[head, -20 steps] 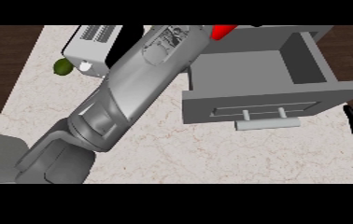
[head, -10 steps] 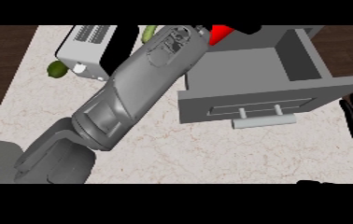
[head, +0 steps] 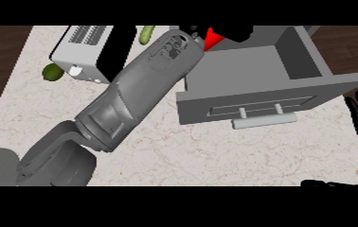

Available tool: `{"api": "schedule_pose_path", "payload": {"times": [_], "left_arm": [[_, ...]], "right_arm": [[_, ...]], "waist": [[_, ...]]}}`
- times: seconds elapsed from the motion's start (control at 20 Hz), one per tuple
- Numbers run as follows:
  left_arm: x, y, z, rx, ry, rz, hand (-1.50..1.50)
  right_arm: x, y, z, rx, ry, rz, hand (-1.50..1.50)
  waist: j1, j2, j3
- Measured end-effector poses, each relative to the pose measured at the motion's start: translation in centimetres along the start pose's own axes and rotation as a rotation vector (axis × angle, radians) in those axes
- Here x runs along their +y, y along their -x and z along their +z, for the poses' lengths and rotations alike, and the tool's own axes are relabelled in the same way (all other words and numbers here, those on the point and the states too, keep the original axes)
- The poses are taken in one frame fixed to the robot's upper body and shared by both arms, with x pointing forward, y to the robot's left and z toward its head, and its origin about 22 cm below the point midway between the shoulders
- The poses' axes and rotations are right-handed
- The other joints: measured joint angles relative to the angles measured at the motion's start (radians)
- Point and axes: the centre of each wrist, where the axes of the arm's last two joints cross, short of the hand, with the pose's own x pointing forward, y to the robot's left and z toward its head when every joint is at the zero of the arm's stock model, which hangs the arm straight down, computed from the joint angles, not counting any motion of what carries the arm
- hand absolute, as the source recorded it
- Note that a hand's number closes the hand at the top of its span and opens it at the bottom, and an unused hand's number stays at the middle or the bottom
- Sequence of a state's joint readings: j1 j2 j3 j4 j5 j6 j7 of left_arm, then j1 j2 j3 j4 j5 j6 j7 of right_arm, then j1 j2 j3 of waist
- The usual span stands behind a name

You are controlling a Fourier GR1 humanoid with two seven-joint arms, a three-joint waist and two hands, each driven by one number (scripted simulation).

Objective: Pick up the can, place it into the drawer and close the drawer

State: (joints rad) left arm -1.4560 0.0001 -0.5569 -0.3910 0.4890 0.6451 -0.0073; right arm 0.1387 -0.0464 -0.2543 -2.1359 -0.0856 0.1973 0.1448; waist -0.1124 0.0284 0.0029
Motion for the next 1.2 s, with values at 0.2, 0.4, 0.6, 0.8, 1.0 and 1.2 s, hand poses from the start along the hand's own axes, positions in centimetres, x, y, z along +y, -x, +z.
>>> {"api": "schedule_pose_path", "payload": {"times": [0.2, 0.4, 0.6, 0.8, 1.0, 1.2], "left_arm": [[0.0, 0.8, 0.1, -0.014, -0.012, -0.031, -1.50], [0.0, 1.3, 0.2, -0.003, -0.040, -0.041, -1.50], [0.0, 1.6, 0.2, 0.006, -0.075, -0.046, -1.50], [0.0, 2.4, 0.4, 0.007, -0.097, -0.042, -1.50], [0.0, 2.8, 0.6, 0.011, -0.122, -0.029, -1.50], [-0.1, 2.3, 0.5, 0.022, -0.139, 0.001, -1.50]], "right_arm": [[0.2, 0.3, -0.3, -0.007, -0.007, 0.003, -1.50], [0.3, 0.4, -0.3, -0.007, -0.016, 0.005, -1.50], [0.2, 0.2, -0.5, -0.015, -0.029, 0.008, -1.50], [0.4, -0.4, -0.4, -0.027, -0.032, 0.002, -1.50], [0.0, -0.9, -0.4, -0.044, -0.032, 0.025, -1.50], [-0.2, -1.8, -0.5, -0.094, -0.042, 0.131, -1.50]], "waist": [[-0.004, 0.002, 0.000], [-0.010, 0.001, 0.000], [-0.019, 0.004, 0.000], [-0.017, 0.003, 0.000], [-0.018, 0.002, 0.000], [-0.019, 0.003, -0.001]]}}
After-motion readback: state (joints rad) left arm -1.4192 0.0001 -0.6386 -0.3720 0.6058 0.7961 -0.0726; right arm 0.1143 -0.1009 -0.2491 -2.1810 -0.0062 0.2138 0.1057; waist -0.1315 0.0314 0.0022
